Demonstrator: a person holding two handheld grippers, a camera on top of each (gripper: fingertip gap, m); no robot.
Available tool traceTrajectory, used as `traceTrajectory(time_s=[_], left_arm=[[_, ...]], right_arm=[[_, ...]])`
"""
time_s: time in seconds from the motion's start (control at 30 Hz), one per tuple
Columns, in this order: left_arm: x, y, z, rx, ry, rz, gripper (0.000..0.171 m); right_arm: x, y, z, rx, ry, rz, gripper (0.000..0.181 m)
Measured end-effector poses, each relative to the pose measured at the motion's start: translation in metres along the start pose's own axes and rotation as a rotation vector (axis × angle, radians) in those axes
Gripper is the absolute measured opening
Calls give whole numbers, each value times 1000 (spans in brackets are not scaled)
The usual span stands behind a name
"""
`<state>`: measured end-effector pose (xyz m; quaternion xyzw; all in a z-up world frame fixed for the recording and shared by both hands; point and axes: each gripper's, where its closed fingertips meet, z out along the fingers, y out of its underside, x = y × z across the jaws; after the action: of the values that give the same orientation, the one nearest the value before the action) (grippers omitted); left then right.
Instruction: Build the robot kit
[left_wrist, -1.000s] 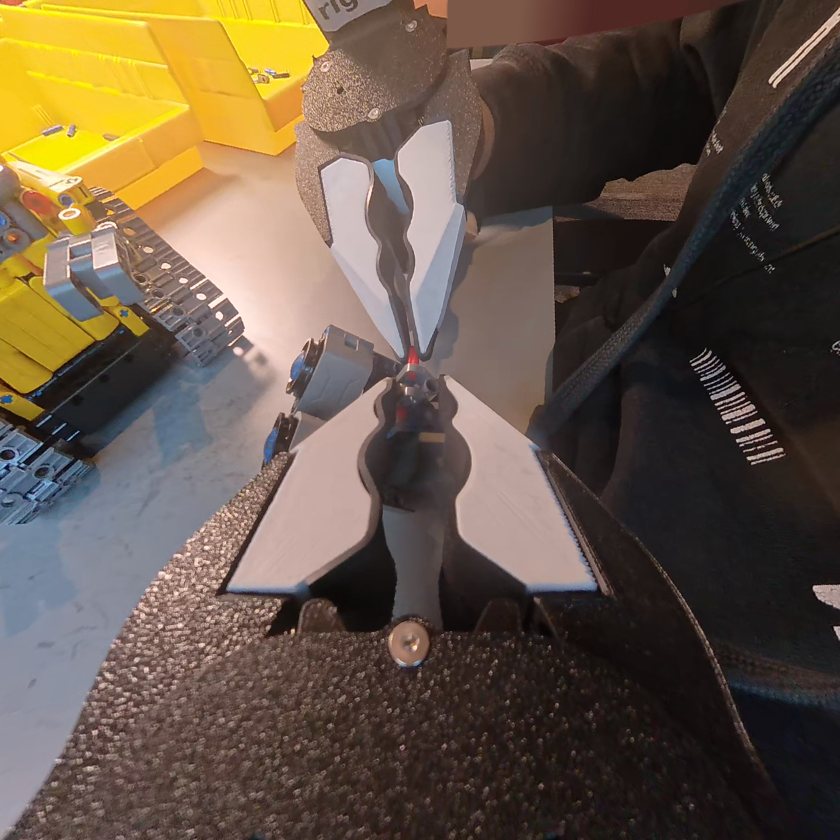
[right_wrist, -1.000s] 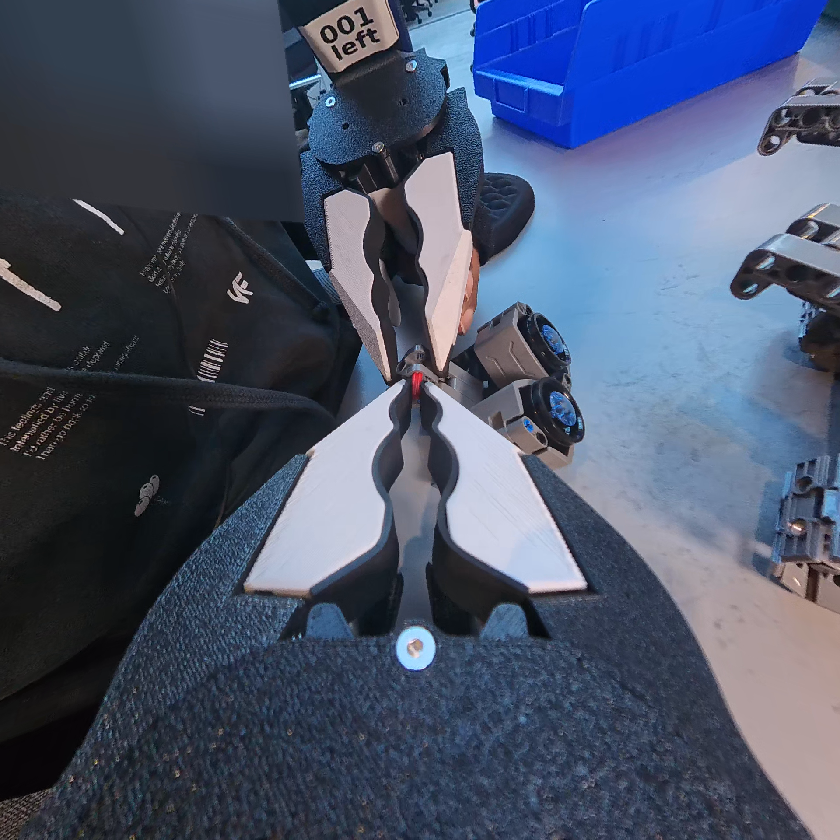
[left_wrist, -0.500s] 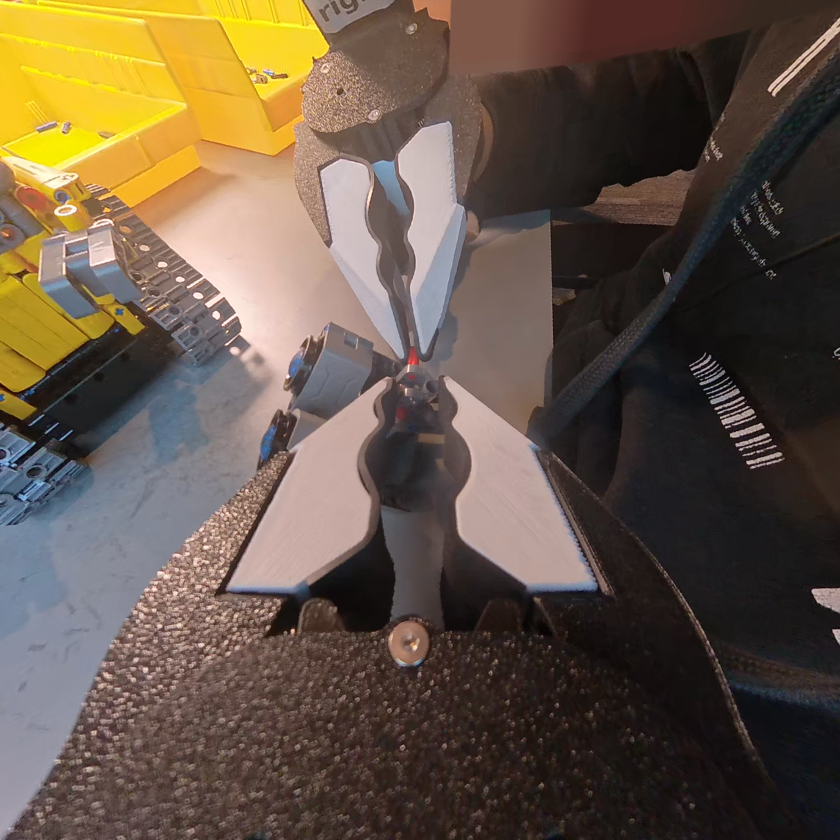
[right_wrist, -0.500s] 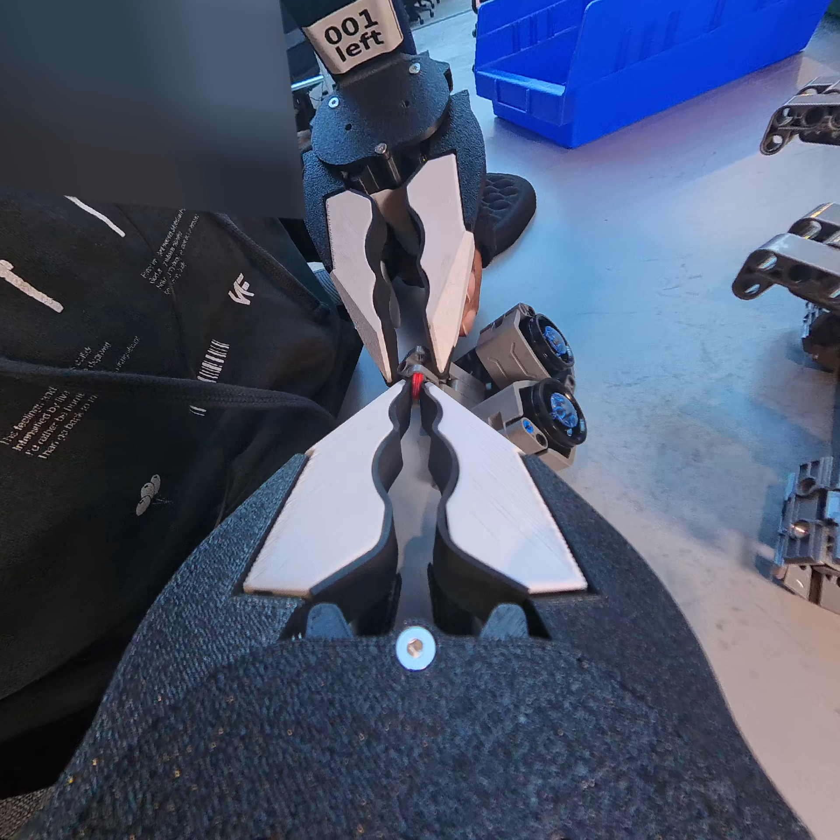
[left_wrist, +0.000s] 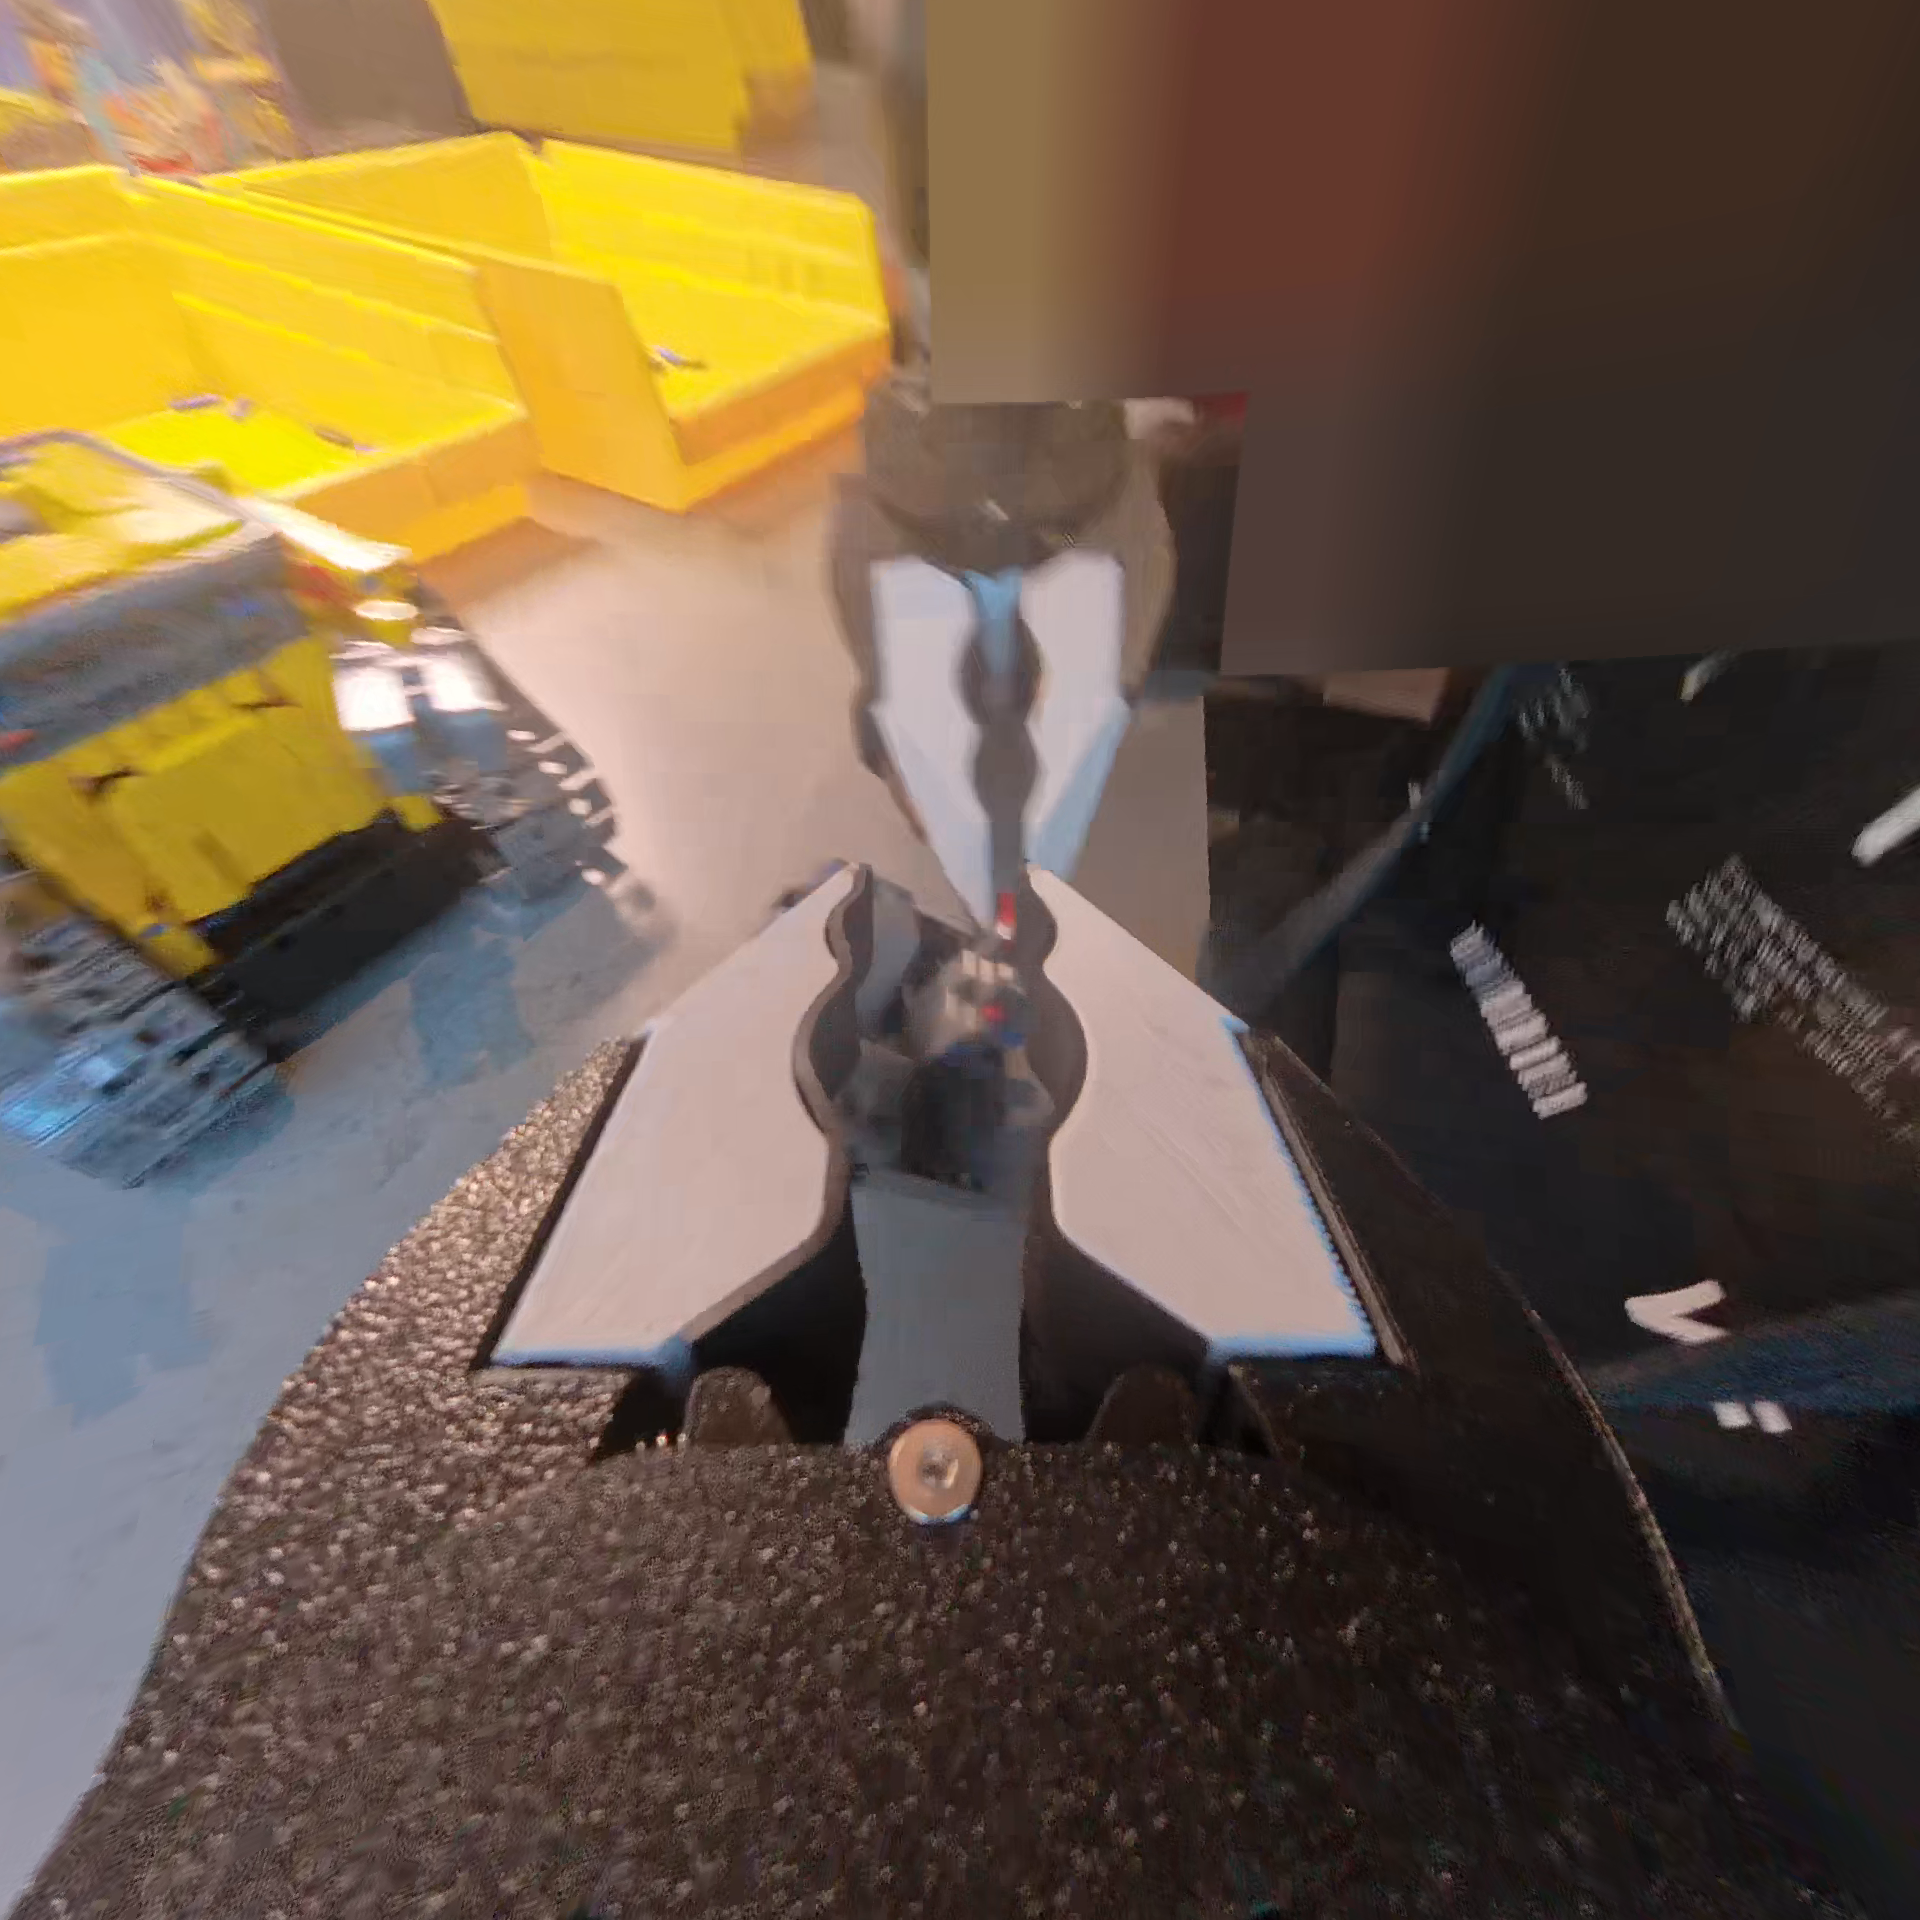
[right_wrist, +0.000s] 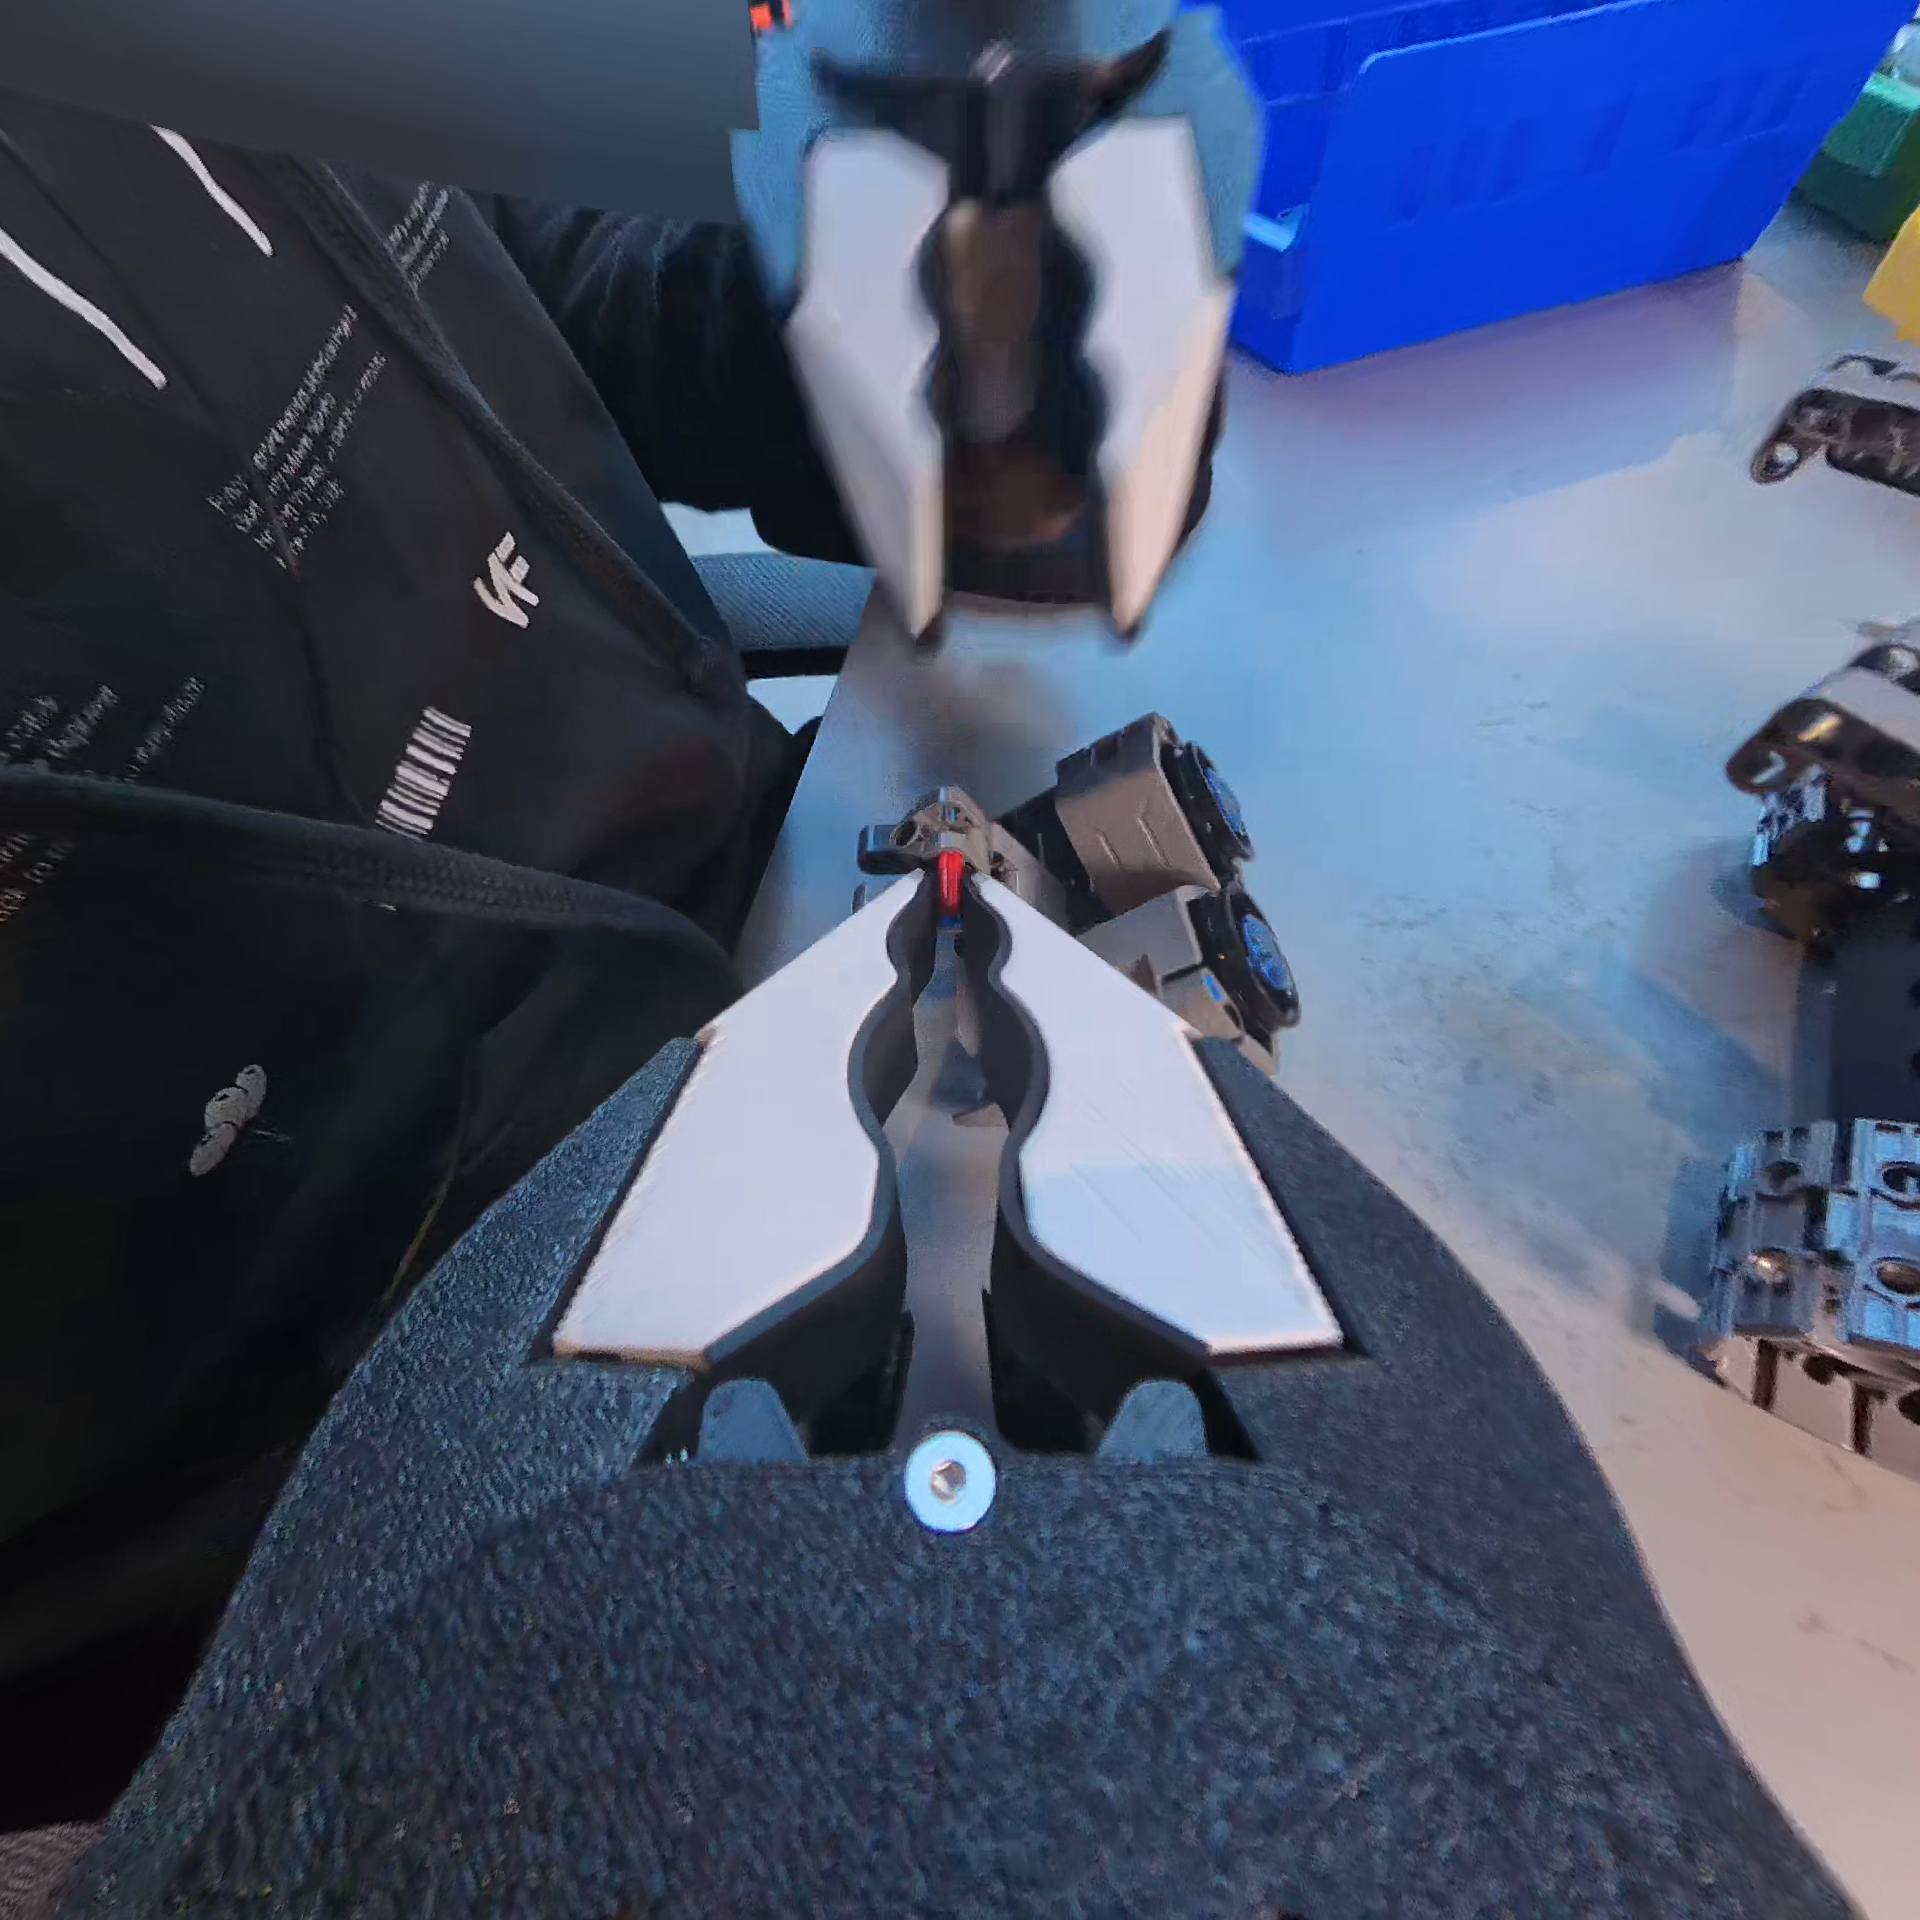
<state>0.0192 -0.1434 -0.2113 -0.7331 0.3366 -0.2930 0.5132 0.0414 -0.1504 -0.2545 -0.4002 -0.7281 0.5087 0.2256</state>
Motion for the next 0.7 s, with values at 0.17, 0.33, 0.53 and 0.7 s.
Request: traceTrajectory(time_s=[0.17, 0.33, 0.53, 0.7], left_arm=[[-32, 48, -10, -347, 82, -256, 72], [-17, 71, 16, -490, 202, -346, 69], [-12, 61, 21, -442, 144, -119, 56], [-5, 25, 13, -210, 41, 99, 55]], right_arm=[[-2, 0, 5, -24, 71, -183, 3], [-11, 7, 10, -74, 101, -352, 4], [-18, 5, -1, -62, 91, -304, 10], [4, -22, -51, 55, 269, -221, 30]])
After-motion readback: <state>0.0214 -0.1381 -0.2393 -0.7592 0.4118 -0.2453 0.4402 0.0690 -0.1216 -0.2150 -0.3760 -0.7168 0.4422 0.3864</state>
